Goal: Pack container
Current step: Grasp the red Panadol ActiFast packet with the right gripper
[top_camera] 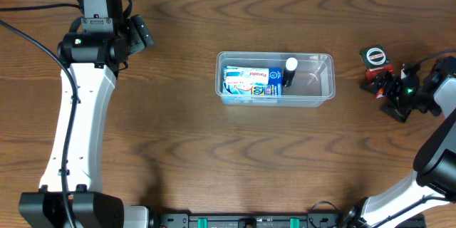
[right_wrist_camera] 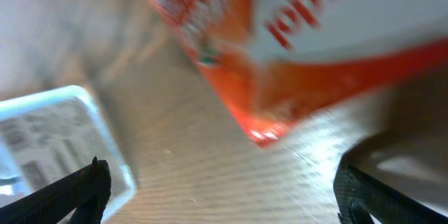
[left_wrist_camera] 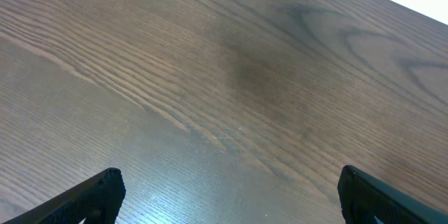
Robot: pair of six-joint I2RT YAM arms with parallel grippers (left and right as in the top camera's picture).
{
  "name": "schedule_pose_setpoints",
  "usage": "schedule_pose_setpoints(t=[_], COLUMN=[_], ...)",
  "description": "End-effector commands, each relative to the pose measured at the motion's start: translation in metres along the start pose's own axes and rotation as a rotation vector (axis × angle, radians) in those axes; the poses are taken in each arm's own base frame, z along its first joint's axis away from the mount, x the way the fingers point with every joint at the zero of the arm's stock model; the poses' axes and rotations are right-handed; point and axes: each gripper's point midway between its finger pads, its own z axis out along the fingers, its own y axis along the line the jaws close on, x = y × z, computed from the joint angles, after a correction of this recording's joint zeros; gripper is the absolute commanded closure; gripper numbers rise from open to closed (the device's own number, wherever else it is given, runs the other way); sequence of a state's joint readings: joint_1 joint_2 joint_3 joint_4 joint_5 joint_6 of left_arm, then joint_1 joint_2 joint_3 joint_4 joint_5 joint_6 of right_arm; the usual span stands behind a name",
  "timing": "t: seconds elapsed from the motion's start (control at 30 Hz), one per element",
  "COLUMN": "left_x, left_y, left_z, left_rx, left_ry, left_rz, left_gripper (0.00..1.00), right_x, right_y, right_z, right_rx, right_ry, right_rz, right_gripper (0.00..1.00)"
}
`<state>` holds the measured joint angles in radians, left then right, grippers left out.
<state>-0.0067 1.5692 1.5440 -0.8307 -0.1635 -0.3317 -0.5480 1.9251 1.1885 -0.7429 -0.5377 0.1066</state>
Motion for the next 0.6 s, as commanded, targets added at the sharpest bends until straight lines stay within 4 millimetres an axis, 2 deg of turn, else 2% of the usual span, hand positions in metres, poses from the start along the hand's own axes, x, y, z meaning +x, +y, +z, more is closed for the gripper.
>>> schedule_pose_setpoints(t=[0.0, 0.13, 0.2, 0.27, 0.33, 0.43, 0.57], left_x=[0.004, 0.004, 0.004, 0.004, 0.004, 0.004, 0.004], left_y=[0.002, 0.002, 0.002, 0.002, 0.002, 0.002, 0.002], left_z=[0.003, 0.003, 0.003, 0.003, 0.003, 0.003, 0.003], left_rx=[-0.008, -0.008, -0.008, -0.008, -0.008, -0.008, -0.008], left_ry=[0.013, 0.013, 0.014, 0.013, 0.013, 0.013, 0.013], left_rz=[0.015, 0.015, 0.015, 0.015, 0.015, 0.015, 0.015], left_gripper=[0.02, 0.02, 0.02, 0.02, 0.02, 0.02, 0.02], right_x=[0.002, -0.005, -0.013, -0.026, -0.043, -0.063, -0.067], right_y=[-0.015, -0.029, -0.029, -0.016, 0.006, 0.036, 0.047], right_z=[-0.006, -0.033, -0.049, -0.062, -0.072, -0.079, -0.073], right_rx=[0.109, 0.312, 0.39, 0.4, 0.364, 0.35, 0.399], right_ry=[-0.008, -0.077, -0.136, -0.211, -0.297, -0.382, -0.358], right_rz=[-0.038, -0.105, -0.15, -0.224, -0.328, -0.569, -0.869], right_gripper=[0.01, 0.01, 0.01, 0.01, 0.01, 0.01, 0.01])
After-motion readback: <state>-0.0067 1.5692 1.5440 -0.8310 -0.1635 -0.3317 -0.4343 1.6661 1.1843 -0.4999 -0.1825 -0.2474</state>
